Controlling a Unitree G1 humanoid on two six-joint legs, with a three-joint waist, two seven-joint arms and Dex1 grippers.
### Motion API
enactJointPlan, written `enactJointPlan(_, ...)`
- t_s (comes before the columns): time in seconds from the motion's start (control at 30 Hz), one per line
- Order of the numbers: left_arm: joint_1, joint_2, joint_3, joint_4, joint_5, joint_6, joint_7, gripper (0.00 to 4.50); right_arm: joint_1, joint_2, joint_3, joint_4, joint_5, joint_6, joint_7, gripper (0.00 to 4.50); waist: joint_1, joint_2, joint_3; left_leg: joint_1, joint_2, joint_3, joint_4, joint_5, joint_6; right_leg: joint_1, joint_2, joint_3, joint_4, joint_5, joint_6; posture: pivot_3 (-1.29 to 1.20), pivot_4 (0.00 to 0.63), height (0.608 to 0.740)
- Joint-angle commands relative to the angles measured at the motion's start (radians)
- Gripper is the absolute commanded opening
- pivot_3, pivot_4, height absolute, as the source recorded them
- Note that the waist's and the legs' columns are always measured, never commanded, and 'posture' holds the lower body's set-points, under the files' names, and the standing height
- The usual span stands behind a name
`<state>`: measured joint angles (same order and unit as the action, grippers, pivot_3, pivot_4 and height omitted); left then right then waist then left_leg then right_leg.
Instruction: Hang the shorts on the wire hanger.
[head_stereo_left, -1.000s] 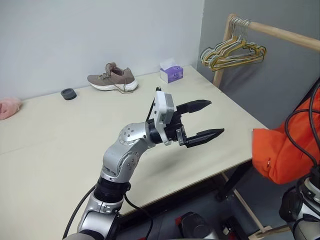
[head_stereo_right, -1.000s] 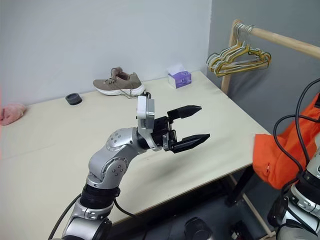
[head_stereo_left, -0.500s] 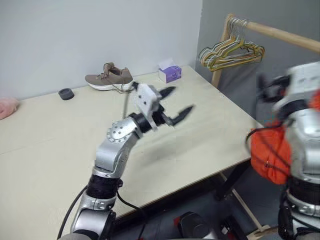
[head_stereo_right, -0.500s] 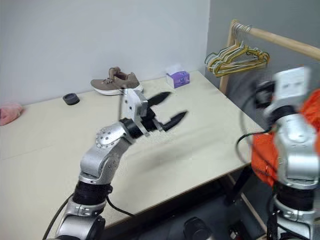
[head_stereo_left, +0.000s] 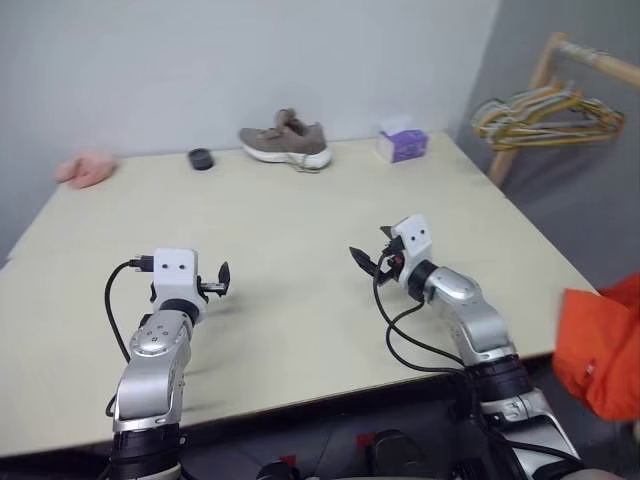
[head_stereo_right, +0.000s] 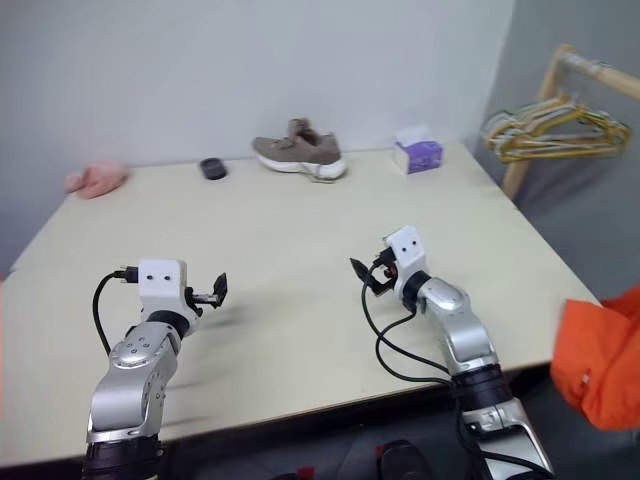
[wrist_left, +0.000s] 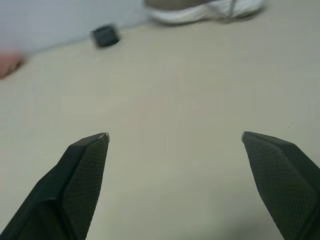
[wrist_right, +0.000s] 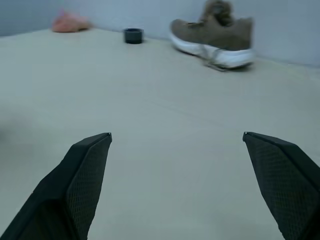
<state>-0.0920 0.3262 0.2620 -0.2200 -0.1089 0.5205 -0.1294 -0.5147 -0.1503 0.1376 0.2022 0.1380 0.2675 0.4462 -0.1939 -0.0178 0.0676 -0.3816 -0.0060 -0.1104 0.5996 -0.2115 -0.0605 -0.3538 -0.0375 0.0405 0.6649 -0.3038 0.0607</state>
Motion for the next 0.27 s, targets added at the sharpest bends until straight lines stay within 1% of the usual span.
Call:
enactJointPlan(0.03,-0.029,0.024,0.03,-0.058,-0.031,-0.016,-0.026,4.5,-0.055,0.014,-0.037,0.048,-0.004,-0.085,-0.02,4.49,0.044,0.0,0.0,0.0,0.0,-0.001,0.001,0.0,0.0,0.0,0.0,-0.001,0.0,0.0,0.0,-0.05,0.0,0.74)
enactJointPlan(0.07,-0.037,0.031,0.033,-0.053,-0.034,-0.021,-0.033,4.5,-0.061,0.014,-0.035,0.062,-0.006,-0.103,-0.015,4.49,0.064,0.0,0.0,0.0,0.0,-0.001,0.001,0.0,0.0,0.001,0.0,-0.002,0.0,0.001,-0.001,-0.04,0.0,0.74)
enactJointPlan(0.17,-0.054,0.049,0.031,-0.038,-0.037,-0.039,-0.051,4.5,-0.064,0.01,-0.025,0.084,-0.017,-0.145,-0.007,4.49,0.102,0.0,0.0,0.0,0.0,0.0,0.002,0.0,0.0,0.001,0.0,-0.002,0.0,0.002,-0.004,-0.03,0.0,0.74)
enactJointPlan(0.23,-0.055,0.052,0.029,-0.03,-0.039,-0.054,-0.06,4.5,-0.059,0.011,-0.026,0.089,-0.013,-0.154,-0.003,4.49,0.112,0.0,0.0,0.0,0.0,0.001,0.002,0.0,0.0,0.001,0.0,-0.001,0.0,0.003,-0.005,-0.02,0.01,0.74)
enactJointPlan(0.27,-0.054,0.051,0.03,-0.029,-0.044,-0.065,-0.067,4.5,-0.051,0.01,-0.028,0.08,-0.007,-0.151,0.0,4.49,0.112,0.0,0.0,0.0,0.0,0.002,0.002,0.0,0.0,0.001,0.0,0.0,0.0,0.003,-0.005,-0.02,0.005,0.74)
